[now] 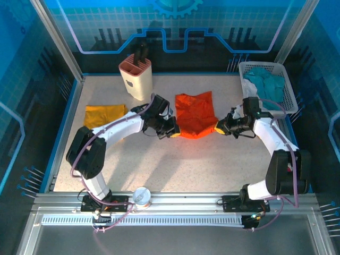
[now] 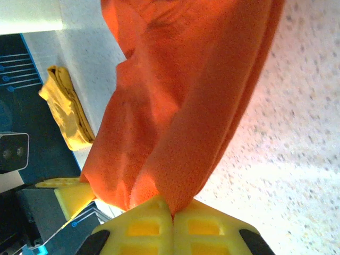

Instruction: Fold and stack the t-shirts

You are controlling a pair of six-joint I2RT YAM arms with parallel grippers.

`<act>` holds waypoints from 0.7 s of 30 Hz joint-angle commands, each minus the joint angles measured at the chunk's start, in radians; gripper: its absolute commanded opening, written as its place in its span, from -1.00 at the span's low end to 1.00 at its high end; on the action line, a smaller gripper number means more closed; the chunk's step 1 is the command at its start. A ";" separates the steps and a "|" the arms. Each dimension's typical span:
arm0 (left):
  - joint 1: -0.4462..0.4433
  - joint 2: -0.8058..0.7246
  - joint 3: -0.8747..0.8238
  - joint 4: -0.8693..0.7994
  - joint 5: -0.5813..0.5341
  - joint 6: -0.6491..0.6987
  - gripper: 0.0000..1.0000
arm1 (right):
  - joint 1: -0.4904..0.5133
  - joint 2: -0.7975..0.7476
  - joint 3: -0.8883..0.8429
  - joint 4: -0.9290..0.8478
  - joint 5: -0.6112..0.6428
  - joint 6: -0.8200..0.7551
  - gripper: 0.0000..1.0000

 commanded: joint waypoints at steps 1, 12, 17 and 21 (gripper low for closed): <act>-0.045 -0.093 -0.095 0.071 -0.018 -0.054 -1.00 | -0.004 -0.085 -0.068 -0.022 0.002 -0.010 -1.00; -0.213 -0.299 -0.290 0.088 -0.112 -0.200 -1.00 | 0.015 -0.367 -0.262 -0.189 0.049 -0.016 -1.00; -0.263 -0.389 -0.280 0.043 -0.137 -0.273 -1.00 | 0.011 -0.478 -0.207 -0.321 0.066 -0.005 -1.00; -0.258 -0.397 -0.221 0.018 -0.145 -0.259 -1.00 | 0.008 -0.449 -0.143 -0.322 0.057 -0.005 -1.00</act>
